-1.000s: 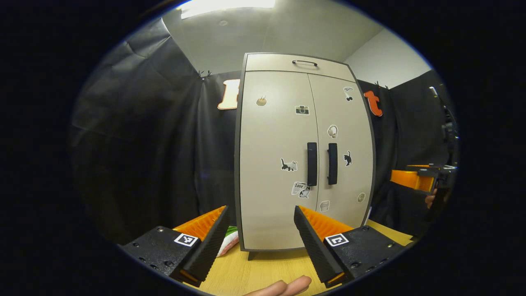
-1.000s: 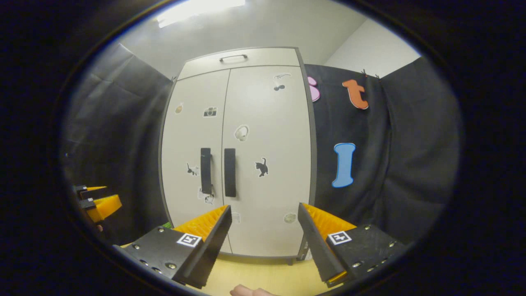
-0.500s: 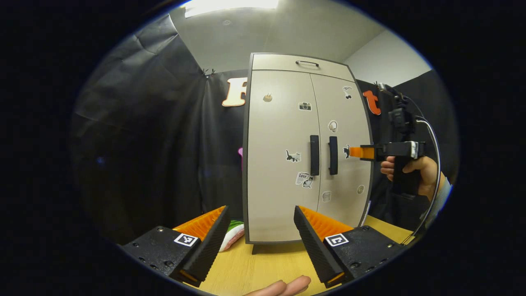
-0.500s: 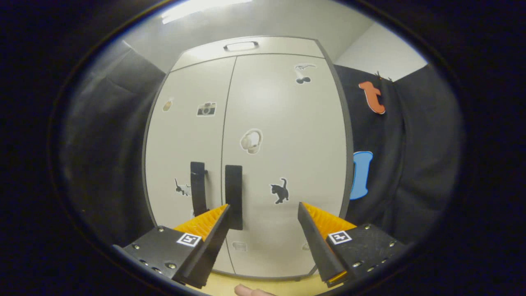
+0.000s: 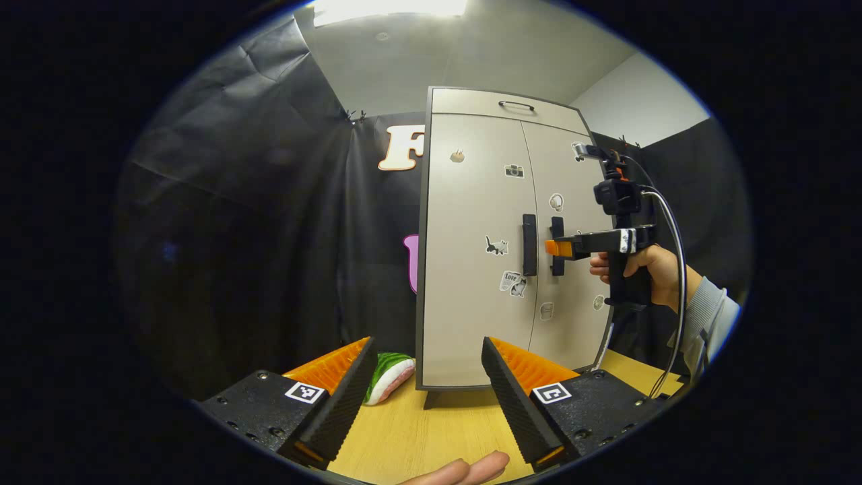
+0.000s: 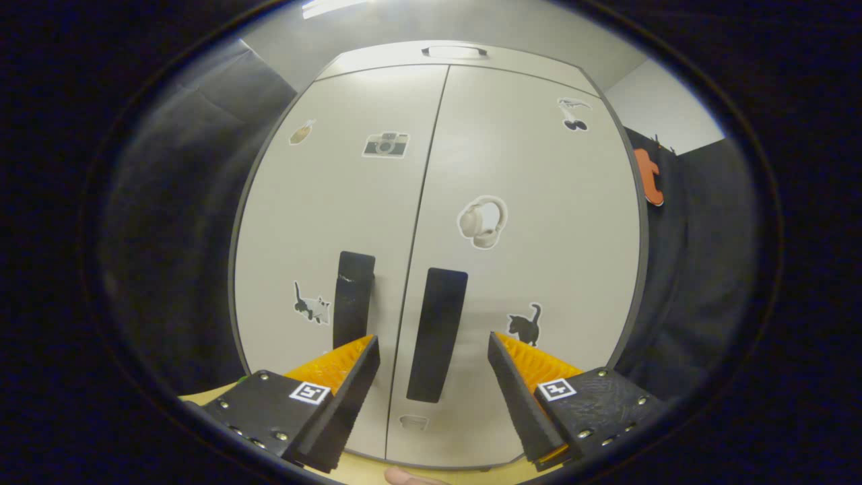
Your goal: Open the right door of the double-door shoe cabinet with the right hand, and open the left door with the left hand.
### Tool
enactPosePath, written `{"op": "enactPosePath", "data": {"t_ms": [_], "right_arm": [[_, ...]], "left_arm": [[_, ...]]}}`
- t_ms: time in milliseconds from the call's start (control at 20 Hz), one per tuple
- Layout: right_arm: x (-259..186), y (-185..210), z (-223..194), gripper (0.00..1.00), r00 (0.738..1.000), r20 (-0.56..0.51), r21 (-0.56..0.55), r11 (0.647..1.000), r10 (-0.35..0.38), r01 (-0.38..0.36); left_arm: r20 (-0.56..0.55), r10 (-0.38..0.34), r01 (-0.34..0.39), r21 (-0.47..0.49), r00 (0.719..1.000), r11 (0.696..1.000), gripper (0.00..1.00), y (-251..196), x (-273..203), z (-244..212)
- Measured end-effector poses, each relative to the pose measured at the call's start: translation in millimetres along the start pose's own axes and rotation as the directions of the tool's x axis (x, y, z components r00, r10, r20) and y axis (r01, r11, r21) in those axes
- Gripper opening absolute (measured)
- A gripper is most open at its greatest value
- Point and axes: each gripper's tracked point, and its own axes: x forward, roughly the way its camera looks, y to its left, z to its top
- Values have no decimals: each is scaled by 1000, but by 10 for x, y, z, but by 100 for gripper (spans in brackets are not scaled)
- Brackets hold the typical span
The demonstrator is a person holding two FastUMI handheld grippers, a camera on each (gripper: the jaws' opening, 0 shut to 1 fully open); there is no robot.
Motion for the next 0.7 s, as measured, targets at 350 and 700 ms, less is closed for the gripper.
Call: {"op": "enactPosePath", "data": {"t_ms": [350,700], "right_arm": [[219,6,-137,53,993,-118,236,971,-12,40],[228,-21,-173,15,995,-102,243,970,2,23]], "left_arm": [[17,-4,4,-6,1000,1000,96,61,-96,10],[12,-7,7,-11,1000,1000,96,-13,-171,16]]}}
